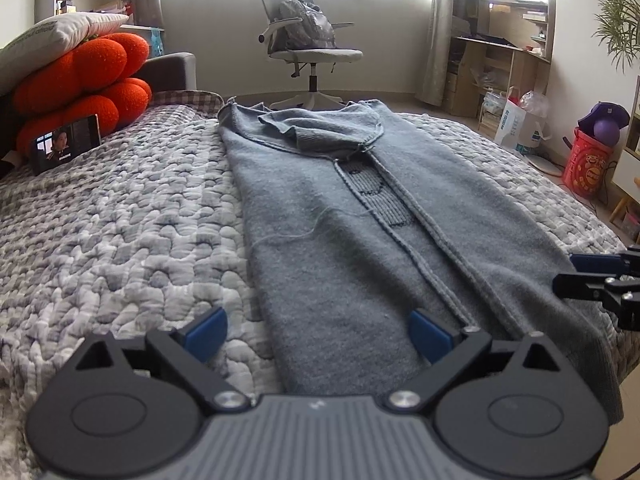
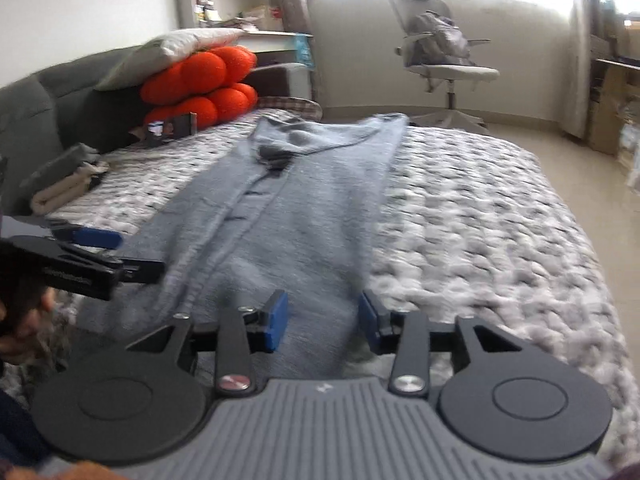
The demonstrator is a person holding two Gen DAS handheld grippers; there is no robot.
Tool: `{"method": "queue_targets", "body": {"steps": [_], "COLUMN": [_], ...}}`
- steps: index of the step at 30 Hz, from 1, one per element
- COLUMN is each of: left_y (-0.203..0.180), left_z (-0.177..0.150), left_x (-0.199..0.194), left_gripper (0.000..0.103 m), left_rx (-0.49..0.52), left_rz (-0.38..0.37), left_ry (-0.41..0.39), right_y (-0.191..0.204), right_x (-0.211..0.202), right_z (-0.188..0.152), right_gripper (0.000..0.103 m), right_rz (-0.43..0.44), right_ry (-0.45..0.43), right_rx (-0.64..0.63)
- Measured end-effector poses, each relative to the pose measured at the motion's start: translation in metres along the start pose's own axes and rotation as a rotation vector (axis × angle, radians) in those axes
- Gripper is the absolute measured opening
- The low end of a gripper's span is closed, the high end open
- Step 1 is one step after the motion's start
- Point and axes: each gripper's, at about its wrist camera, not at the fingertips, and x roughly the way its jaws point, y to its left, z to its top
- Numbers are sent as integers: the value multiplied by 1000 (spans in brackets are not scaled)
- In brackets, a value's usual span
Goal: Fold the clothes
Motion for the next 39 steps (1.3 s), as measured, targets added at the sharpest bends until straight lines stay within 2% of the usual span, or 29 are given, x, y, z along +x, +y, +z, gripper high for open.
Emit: {"method": "queue_targets", "body": {"steps": [10,14,19,23,26,39], "left_y": [0,6,24,29,32,49], "left_z": [-2,-2,3,8,12,34], "left_x": [-3,-10,-13,-11,-9,18], "left_gripper": [98,98,98,98,98,98], "left_rx": [13,18,-44,-68,-108,-132], "left_rz": [1,30,43,74,57,71], "left_ry": [7,22,43,40,28,22], "right_y": [-3,-10,-18,-16,-14,-21], "right_x": [-7,-11,-9,-9,-3,21], "right_z": [-2,2,4,6,7,18], "right_gripper": [47,48,49,49,49,52], "right_rz": [-21,-44,-52,-19,-22,-12], "right_ry": [-3,-24,-19,-32,-30,-40], "right_rx": [24,51,103,116,119,96]}}
